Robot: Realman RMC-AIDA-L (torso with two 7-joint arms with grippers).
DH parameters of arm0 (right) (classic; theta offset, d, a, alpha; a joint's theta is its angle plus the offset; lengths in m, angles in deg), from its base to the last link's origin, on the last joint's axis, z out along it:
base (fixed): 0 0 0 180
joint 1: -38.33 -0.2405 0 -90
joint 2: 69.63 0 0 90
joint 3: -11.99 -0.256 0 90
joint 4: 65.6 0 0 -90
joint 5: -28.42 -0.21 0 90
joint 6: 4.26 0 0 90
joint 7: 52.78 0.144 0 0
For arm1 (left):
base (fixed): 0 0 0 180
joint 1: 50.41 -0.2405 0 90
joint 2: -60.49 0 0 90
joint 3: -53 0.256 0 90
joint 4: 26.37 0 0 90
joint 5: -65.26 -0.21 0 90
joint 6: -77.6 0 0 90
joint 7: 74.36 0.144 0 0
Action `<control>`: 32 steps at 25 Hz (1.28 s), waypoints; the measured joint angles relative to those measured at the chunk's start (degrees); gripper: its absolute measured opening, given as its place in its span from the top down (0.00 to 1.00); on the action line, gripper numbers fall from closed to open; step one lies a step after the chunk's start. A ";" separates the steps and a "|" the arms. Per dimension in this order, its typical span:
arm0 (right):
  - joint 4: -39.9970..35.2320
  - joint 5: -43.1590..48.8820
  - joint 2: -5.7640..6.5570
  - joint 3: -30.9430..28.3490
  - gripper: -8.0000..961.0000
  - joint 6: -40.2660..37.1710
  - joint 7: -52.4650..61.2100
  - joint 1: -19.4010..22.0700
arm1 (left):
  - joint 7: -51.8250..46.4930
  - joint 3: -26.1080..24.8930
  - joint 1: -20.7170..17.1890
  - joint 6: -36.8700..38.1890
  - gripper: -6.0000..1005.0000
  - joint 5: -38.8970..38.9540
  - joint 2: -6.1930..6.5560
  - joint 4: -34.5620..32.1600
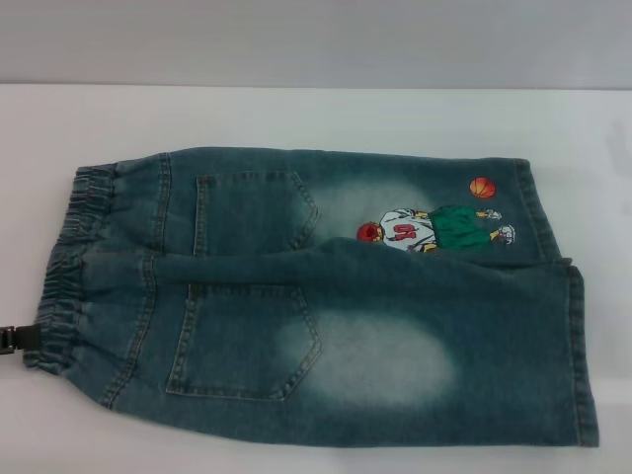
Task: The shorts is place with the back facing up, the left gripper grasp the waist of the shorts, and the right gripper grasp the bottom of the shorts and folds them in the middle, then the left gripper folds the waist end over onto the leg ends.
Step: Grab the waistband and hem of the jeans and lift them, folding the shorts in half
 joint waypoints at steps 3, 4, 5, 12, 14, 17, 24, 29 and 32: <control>-0.03 -0.01 -0.02 0.10 0.34 -0.01 0.03 0.06 | -0.12 0.00 0.00 -0.56 0.24 -0.18 0.00 0.01; -0.04 -0.01 -0.02 0.10 0.34 -0.01 0.03 0.06 | -0.34 0.00 0.00 -1.18 0.24 -0.36 -0.01 0.02; -0.04 -0.02 -0.02 0.10 0.34 -0.01 0.04 0.07 | -0.48 -0.01 0.00 -1.68 0.24 -0.44 -0.01 0.03; -0.12 -0.03 -0.02 0.10 0.34 0.00 0.08 0.05 | -0.54 0.22 0.00 -3.26 0.25 -0.56 -0.47 0.03; -0.13 -0.03 -0.02 0.14 0.34 0.01 0.09 0.04 | -0.54 0.18 0.00 -3.37 0.25 -0.58 -0.63 0.03; -0.20 -0.03 -0.02 0.32 0.34 -0.01 0.11 0.03 | -0.49 0.12 0.01 -3.49 0.25 -0.58 -0.85 0.03; -0.15 -0.03 -0.02 0.83 0.34 -0.01 0.12 -0.01 | -0.53 0.53 0.26 -4.68 0.25 -0.58 -1.44 0.03; -0.10 -0.03 -0.02 0.87 0.34 -0.01 0.12 -0.01 | -0.54 0.59 0.47 -4.72 0.25 -0.57 -1.73 0.03; -0.08 -0.03 -0.02 0.90 0.34 -0.01 0.12 0.03 | -0.54 0.62 0.56 -4.77 0.25 -1.14 -1.88 0.03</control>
